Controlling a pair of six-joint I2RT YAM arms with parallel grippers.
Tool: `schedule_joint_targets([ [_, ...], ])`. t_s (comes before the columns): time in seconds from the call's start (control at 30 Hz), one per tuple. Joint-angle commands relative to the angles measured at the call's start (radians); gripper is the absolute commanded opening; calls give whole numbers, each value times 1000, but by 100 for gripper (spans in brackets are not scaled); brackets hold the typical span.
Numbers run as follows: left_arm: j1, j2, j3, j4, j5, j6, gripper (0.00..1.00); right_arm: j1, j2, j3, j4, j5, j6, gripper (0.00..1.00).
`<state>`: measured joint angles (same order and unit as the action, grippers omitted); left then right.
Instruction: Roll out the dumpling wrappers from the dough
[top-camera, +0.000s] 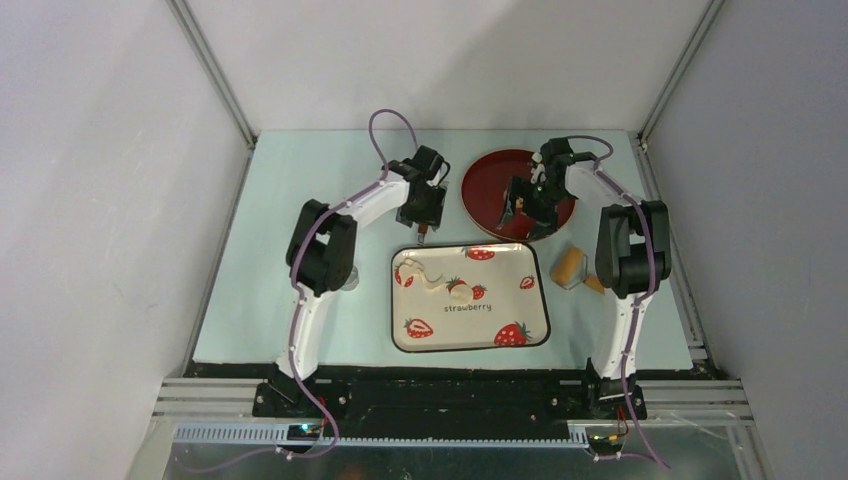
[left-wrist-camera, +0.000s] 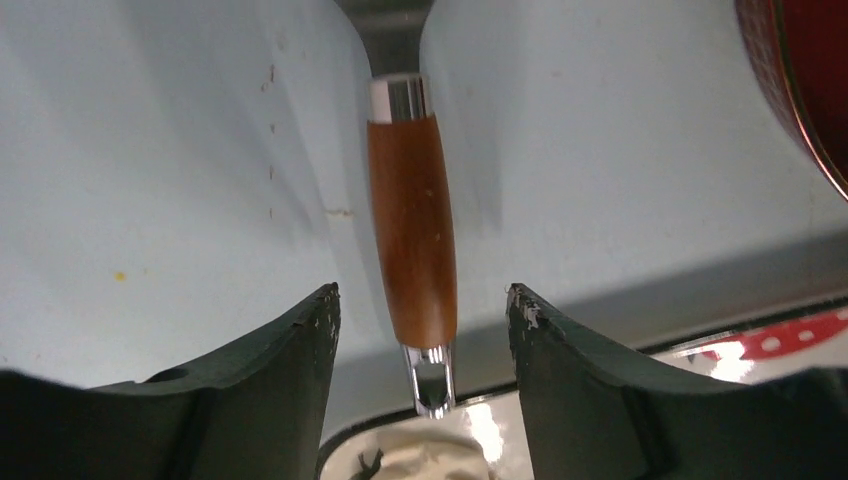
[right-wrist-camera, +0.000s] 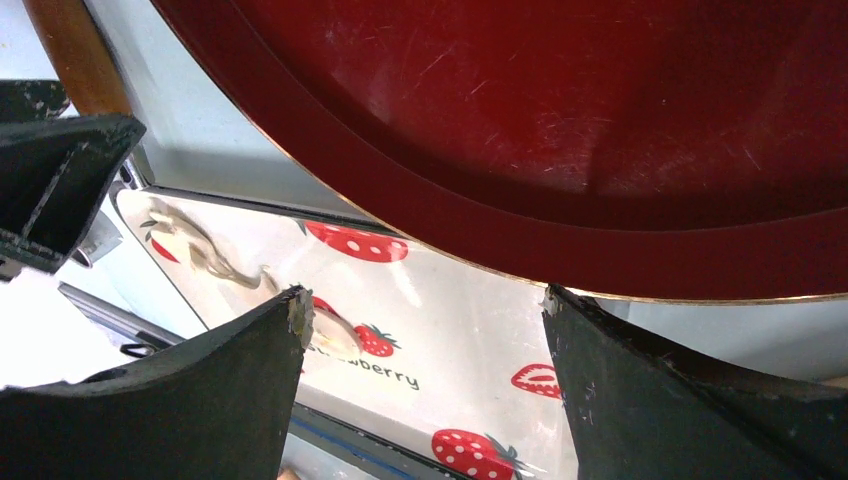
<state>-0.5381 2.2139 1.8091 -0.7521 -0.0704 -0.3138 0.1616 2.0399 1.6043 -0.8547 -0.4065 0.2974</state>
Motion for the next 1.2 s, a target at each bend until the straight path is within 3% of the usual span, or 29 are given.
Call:
schedule_joint_targets([
  [0.0,-6,45,102,-27,-37,7,63,-9,-65,-5,15,-28,-14,90],
  [0.33,-15,139,140,-96,-9,19,35,-29,-68,-24,32,-52,-13,90],
  [0.4,-16,139,144,-99,-9,22,26,-31,-71,-24,32,-54,-15,90],
  [0.47,-15,133,151,-103,-13,23,5,-32,-72,-26,32,-55,-15,90],
  [0.53,-15,119,155,-106,-19,20,1,-32,-75,-27,31,-55,-14,90],
  [0.93,-16,-143,181,-104,-74,-2,0,-32,-121,-36,18,-55,-11,90],
  [1.17,-31,-308,22,-101,-66,4,0,-31,-156,-66,16,-54,-13,90],
])
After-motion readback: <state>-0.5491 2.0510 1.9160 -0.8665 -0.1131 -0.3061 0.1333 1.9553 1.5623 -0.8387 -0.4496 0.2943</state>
